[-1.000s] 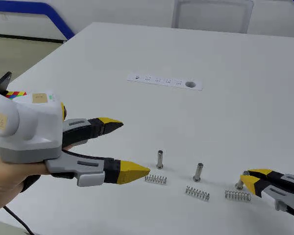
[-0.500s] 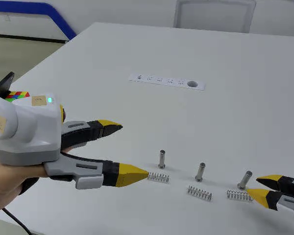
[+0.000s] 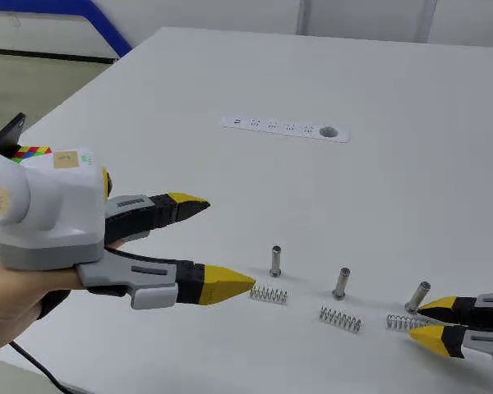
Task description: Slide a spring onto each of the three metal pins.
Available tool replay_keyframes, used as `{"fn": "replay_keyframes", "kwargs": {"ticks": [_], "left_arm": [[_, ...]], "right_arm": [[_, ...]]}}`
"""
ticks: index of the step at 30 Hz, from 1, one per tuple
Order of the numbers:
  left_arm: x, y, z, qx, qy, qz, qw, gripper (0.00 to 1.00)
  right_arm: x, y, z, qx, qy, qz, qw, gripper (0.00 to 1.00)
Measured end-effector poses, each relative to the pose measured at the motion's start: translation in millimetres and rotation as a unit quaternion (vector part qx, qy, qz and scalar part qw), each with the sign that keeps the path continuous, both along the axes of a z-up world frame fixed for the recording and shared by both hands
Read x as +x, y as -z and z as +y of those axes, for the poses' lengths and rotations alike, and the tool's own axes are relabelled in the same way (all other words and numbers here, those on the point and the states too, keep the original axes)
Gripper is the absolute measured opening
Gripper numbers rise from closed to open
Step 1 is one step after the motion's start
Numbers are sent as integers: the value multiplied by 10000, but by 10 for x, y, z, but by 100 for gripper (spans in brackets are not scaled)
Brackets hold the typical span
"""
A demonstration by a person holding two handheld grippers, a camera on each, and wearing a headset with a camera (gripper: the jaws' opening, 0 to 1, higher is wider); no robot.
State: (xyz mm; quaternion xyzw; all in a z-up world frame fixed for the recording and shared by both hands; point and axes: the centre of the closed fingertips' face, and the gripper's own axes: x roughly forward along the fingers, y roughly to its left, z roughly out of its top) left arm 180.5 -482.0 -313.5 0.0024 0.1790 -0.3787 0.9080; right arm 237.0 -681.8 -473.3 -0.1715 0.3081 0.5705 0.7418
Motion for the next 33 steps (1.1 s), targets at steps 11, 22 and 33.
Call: {"fn": "replay_keyframes", "kwargs": {"ticks": [11,22,33], "left_arm": [[1,46,-7,53,16,73,10000,77],[-15,44,-74,73,82,60,9999,77],[-59,30,-110,70,112,16,9999,77]], "right_arm": [[-86,70,-59,-192,-408,-162,9989,13],[-81,77,-58,-404,-628,-470,9961,11],[-140,-164,-48,-443,-921,-639,9927,11]]}}
